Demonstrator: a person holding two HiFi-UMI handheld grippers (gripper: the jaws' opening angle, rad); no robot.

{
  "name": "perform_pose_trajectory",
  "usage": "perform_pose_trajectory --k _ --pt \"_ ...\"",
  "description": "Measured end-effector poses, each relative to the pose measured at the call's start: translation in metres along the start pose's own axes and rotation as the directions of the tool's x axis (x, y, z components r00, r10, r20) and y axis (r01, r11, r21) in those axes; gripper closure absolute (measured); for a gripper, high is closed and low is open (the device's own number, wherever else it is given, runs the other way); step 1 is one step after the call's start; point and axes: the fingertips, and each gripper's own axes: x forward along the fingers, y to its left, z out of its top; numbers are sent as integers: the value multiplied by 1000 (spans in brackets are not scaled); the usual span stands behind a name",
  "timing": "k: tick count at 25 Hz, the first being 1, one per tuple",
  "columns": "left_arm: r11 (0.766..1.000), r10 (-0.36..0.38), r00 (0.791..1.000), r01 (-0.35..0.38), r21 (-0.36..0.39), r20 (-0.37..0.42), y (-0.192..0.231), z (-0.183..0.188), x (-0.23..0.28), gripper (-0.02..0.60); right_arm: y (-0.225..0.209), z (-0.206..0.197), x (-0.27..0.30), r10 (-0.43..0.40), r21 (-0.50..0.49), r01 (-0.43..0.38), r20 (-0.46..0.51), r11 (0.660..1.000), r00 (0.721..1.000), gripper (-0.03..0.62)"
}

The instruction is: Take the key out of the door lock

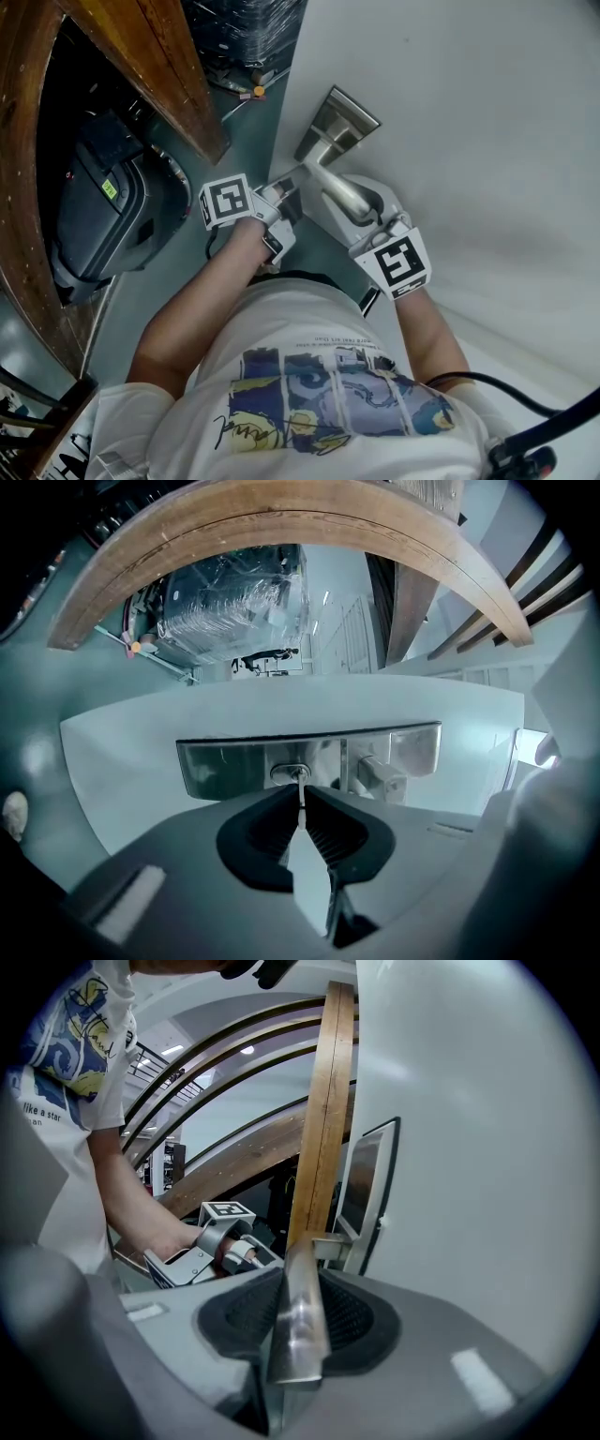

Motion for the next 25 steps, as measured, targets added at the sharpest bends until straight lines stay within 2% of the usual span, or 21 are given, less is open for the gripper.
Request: perform_pose_trajectory --k 3,8,25 --pt "1000 1 1000 -1 -14 -4 1 0 0 555 0 0 -1 -4 5 4 1 1000 1000 477" --pt "996 0 1000 -1 -86 -4 1 -1 -2 555 0 1 -2 -7 10 7 0 1000 1000 478" --pt "999 21 998 -23 -39 -62 -7 -15 -58 555 -6 -4 0 -25 6 25 19 1000 999 477"
